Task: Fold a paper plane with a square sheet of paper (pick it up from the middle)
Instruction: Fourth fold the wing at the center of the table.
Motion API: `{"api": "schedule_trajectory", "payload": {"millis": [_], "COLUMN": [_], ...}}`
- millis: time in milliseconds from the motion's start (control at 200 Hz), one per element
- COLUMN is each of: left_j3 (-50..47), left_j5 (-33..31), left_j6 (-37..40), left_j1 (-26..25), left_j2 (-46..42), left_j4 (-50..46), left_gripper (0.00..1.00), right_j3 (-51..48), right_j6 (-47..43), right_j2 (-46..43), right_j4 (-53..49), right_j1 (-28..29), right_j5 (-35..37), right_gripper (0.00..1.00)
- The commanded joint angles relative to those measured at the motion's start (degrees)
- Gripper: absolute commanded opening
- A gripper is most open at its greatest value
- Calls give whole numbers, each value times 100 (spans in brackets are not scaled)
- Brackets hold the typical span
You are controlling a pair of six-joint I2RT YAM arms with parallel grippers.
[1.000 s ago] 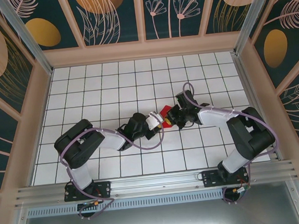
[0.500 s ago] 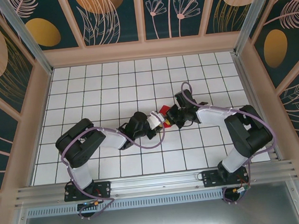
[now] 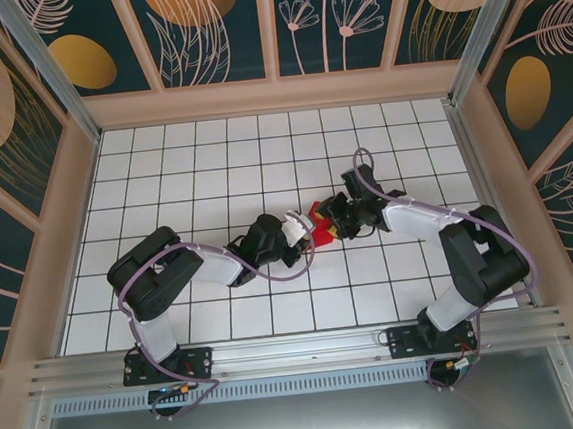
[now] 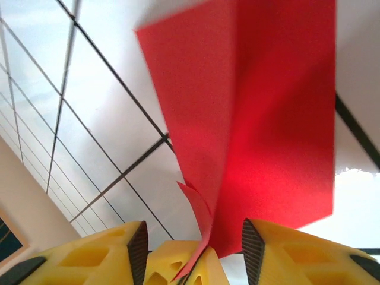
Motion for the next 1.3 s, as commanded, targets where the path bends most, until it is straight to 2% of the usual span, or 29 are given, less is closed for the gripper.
{"api": "schedule_trajectory", "payload": {"millis": [0,125,350,480,746,871,1296], "left_j3": [91,149,58,10,-22,8,259], "left_j5": [290,414,359,436,491,520,744], "left_j6": [-820,-1527,-2835,-3527,-4639,-4912,-5354], "left_j1": [-27,-27,-27,-18,-18,-18,-9], "left_j2": [8,-42,-102,-62,10,102,217], "left_j4": [24,-93,0,238,404,419,25], "left_gripper": [10,8,7,7,8,8,10], "right_j3": [-130,-475,-1321,-1658,-1832,-1716,-1421], "right_j6": [-684,-1264,-1894,-2005,-2137,-2182,-2317], "right_j2": [-447,-815,-1231,-1205,-742,-427,45], "right_j4": [92,535,1792,2354,2693,2725,2730], "right_j1": [-141,-283,-480,-471,-404,-335,-282], "right_j5": [288,346,-159,-441,-691,-730,-790], "right_gripper": [56,59,61,58,54,49,48]}}
